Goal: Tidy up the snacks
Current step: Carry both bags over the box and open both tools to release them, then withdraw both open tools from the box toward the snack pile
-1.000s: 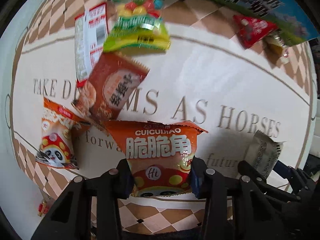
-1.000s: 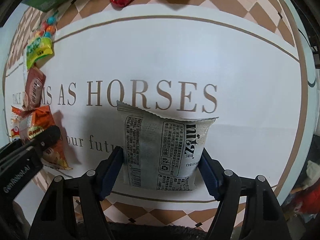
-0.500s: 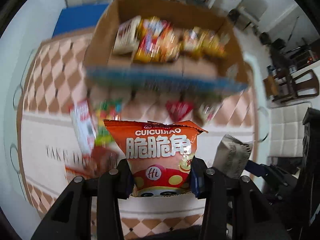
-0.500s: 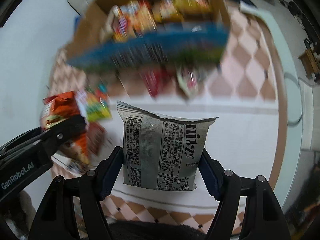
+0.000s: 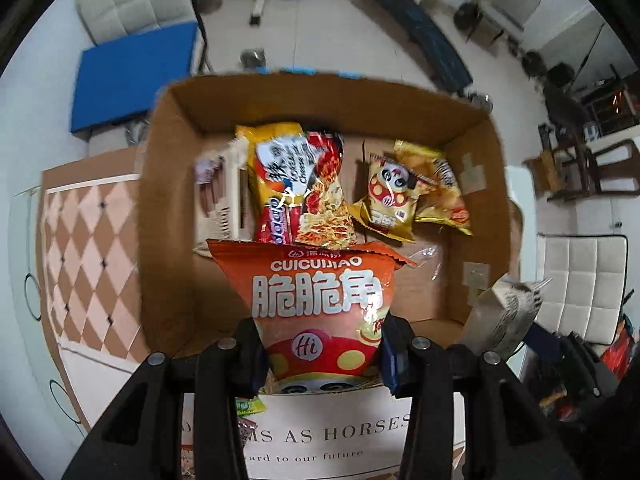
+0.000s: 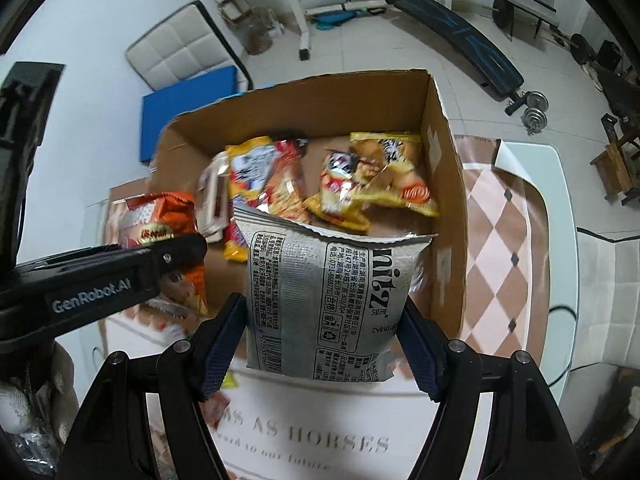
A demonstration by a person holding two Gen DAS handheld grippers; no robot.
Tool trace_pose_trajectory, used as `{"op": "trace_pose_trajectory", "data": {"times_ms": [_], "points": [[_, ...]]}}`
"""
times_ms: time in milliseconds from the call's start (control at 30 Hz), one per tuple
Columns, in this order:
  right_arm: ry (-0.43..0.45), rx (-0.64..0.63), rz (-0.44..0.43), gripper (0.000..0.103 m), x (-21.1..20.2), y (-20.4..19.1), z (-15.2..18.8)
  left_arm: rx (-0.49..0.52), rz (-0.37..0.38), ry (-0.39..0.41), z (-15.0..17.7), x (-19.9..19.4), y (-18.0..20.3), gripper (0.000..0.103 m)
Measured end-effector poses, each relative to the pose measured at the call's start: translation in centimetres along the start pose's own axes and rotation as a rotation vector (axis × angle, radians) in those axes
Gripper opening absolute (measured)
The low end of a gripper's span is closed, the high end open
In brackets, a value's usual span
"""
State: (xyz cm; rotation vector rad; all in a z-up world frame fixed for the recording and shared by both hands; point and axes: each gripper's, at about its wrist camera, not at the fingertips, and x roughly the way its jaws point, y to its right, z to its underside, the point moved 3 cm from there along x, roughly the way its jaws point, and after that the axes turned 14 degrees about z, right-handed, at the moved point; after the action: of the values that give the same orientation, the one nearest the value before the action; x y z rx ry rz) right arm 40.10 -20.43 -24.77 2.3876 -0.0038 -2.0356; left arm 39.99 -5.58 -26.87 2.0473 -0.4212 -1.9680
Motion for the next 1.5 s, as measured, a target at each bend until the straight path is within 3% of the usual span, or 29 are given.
{"op": "trace_pose_trajectory", "data": {"times_ms": [33, 333, 633, 667, 733, 800, 1133, 1233, 1500], "points": [[-0.009, -0.004, 0.008, 0.076, 0.7, -0.1, -0.5, 0.054, 0.041, 0.063, -0.7, 0.7, 0.1, 0.04], [-0.123, -0.018, 0.047, 0.076, 7.5, 0.0, -1.8, -0.033, 0.067, -0.166, -2.3, 7.9, -2.2, 0.041], [-0.236, -0.082, 0.057, 0.077, 10.9, -1.0, -1.3, -0.068, 0.059, -0.22, -1.4, 9.6, -3.0, 0.042], [-0.263, -0.089, 0.066, 0.077, 11.3, -1.1, -1.2, -0.072, 0.061, -0.22, -1.5, 9.8, -3.4, 0.045], [-0.286, -0.104, 0.078, 0.08, 11.6, -1.4, -1.0, -0.086, 0.055, -0.226, -0.6, 10.1, -3.8, 0.068], [-0.294, -0.105, 0.077, 0.087, 11.5, -1.5, -0.9, -0.082, 0.046, -0.214, -0.3, 9.7, -4.2, 0.078], [-0.279, -0.074, 0.112, 0.091, 10.5, -1.2, -0.4, -0.068, 0.007, -0.148, 1.6, 6.7, -5.2, 0.078], [-0.251, -0.065, 0.12, 0.091, 9.1, -0.8, 0.1, -0.1, -0.017, -0.173, 2.4, 5.2, -5.0, 0.078], [-0.137, -0.057, 0.146, 0.091, 4.8, -0.3, 1.7, -0.04, -0.057, -0.027, 4.4, 0.3, -3.1, 0.078]]}}
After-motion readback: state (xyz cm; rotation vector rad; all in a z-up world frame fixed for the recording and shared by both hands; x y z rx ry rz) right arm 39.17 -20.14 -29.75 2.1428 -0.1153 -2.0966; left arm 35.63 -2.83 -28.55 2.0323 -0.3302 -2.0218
